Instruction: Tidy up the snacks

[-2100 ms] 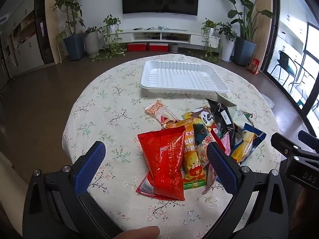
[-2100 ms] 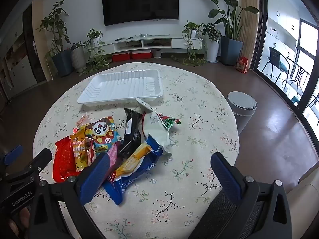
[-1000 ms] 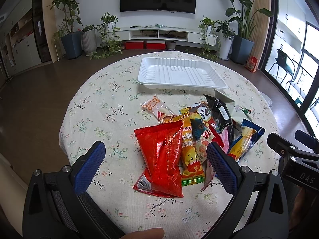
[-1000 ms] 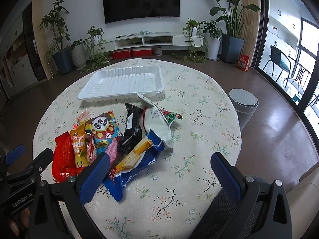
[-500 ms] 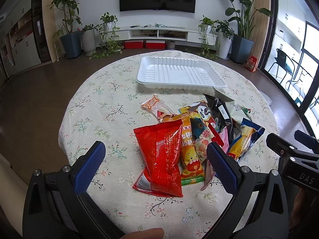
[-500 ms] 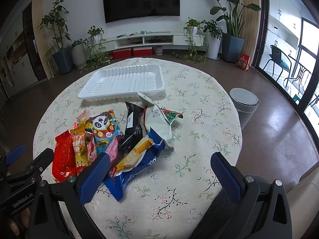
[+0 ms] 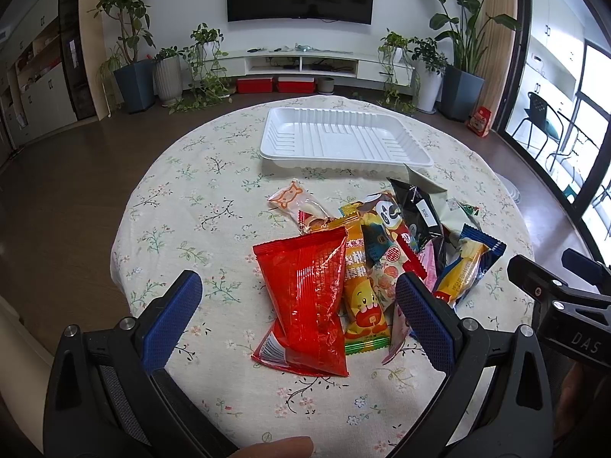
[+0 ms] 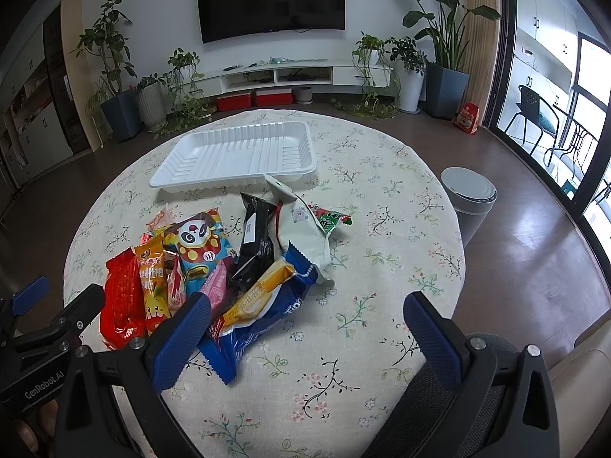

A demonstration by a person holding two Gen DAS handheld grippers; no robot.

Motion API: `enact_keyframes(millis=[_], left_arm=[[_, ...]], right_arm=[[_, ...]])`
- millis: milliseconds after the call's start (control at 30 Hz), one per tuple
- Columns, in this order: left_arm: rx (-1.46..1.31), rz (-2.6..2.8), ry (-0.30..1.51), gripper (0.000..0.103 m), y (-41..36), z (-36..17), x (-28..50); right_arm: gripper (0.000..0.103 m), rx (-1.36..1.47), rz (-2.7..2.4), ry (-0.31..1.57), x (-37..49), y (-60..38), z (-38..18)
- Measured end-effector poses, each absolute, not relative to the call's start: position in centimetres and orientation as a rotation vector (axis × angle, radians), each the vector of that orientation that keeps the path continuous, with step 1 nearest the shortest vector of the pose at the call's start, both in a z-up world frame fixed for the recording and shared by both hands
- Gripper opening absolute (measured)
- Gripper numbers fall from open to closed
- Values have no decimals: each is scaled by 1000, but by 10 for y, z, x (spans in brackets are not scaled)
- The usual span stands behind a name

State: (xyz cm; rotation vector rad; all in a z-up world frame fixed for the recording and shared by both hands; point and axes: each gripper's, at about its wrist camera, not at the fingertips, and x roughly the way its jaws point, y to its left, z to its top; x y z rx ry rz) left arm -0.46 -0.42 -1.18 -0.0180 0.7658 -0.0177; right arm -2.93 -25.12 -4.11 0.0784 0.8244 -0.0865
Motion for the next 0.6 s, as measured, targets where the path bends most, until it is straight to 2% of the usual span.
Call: enact_keyframes(millis=[600], left_arm=[[-16,-20,771,103,-7,-14,-5]], right_arm=[[103,78,-85,828,-29,-251,-42]])
